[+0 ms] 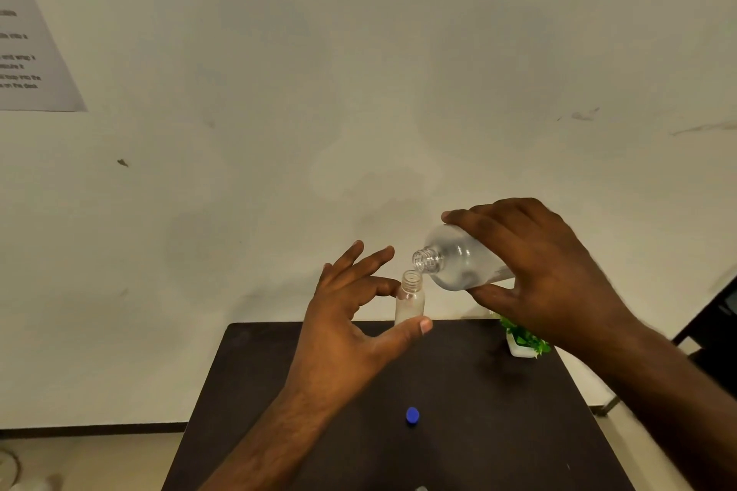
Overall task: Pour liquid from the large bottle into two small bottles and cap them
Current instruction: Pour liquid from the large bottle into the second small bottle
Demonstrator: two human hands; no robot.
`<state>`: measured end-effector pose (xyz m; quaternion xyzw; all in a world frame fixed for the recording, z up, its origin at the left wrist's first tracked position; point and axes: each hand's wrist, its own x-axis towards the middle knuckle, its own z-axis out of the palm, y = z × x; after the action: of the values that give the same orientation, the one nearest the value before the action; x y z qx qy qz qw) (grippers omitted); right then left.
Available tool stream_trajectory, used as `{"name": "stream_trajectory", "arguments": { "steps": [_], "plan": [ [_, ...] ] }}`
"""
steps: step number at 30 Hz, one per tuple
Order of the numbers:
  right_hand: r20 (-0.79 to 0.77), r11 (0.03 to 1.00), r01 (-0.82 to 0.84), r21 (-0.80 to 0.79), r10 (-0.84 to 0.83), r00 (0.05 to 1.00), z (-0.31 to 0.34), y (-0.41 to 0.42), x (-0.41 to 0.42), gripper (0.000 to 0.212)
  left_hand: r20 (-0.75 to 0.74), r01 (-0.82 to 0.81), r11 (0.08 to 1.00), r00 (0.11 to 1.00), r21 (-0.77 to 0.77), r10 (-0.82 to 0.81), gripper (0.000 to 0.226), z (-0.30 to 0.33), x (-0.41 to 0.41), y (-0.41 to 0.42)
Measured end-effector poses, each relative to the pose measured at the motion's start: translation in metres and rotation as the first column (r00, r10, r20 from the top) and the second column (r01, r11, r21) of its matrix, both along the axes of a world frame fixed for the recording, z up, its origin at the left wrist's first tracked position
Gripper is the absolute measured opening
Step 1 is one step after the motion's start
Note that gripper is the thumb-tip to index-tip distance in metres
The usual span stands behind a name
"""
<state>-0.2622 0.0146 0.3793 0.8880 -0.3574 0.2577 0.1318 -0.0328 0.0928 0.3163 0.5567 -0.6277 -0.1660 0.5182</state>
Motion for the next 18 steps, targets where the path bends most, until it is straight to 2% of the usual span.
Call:
{"name": "stream_trajectory", "arguments": {
  "steps": [6,18],
  "plan": [
    [-0.010,1.000,-0.005,-0.030,0.004,1.000,0.0016,-0.0001,0.0003,0.071,0.039,-0.003,1.000,0.999,0.004,0.003,0.031,0.0005,0.0009,-0.0016],
    [-0.022,1.000,-0.002,-0.030,0.001,1.000,0.0025,-0.0023,0.0017,0.072,0.025,-0.007,1.000,1.000,0.004,0.007,0.031,0.0021,0.0010,-0.0004]
  ]
}}
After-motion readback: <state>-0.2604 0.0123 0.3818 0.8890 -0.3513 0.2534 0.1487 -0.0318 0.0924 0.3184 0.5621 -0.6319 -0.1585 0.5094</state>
